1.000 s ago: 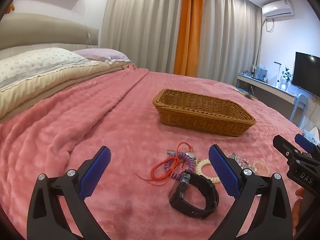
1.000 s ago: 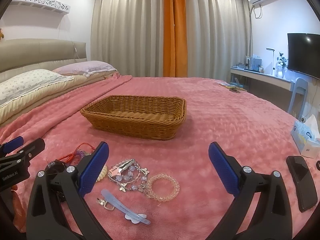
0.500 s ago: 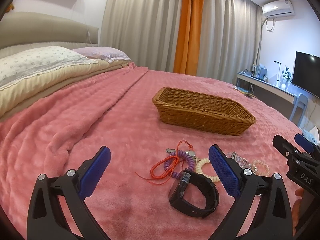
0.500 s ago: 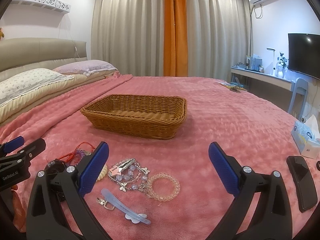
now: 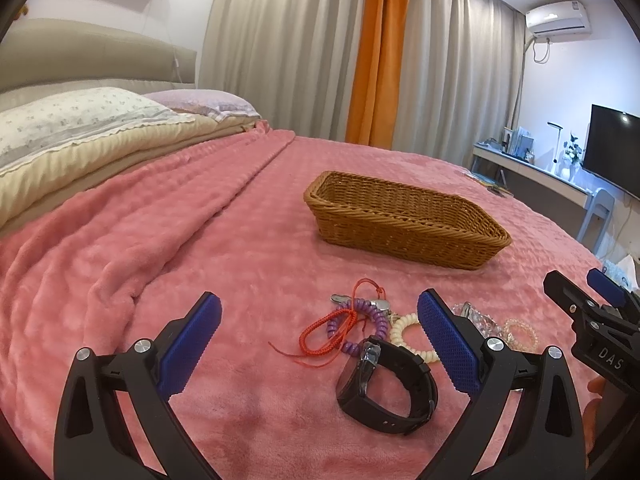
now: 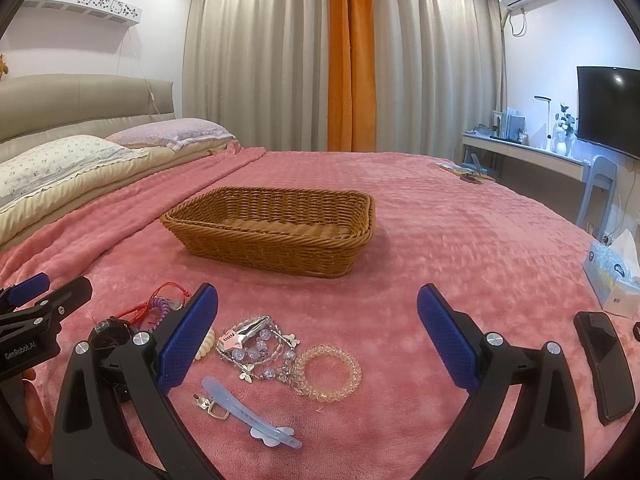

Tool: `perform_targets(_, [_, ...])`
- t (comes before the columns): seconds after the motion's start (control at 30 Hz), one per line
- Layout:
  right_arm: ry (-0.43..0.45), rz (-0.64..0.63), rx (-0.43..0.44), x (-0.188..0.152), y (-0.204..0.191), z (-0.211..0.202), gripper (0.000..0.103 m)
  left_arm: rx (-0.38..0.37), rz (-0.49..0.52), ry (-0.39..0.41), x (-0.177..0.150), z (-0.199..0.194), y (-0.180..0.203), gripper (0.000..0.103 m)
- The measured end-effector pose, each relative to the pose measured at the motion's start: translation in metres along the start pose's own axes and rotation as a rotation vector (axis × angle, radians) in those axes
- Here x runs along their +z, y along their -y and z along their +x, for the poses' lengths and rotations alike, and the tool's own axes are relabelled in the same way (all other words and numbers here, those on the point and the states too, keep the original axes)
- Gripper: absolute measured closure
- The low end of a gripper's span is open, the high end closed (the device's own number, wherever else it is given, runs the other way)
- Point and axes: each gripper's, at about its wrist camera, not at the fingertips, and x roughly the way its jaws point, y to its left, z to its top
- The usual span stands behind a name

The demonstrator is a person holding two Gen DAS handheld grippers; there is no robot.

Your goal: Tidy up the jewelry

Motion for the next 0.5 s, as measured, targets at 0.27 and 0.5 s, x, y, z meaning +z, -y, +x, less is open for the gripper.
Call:
perform_targets(0.27, [0.001, 0.002, 0.0, -0.0001, -0.0001, 0.0003, 0.008, -0.01, 0.002, -0.007, -0.0028, -0.0023, 0.004, 0.007])
perform_targets(0.5, [-0.001, -0.001, 0.0, 0.0007, -0.0001, 0.0007, 0.008, -0.011, 0.001, -0.009, -0.0013, -0.0022, 0.0032, 0.007])
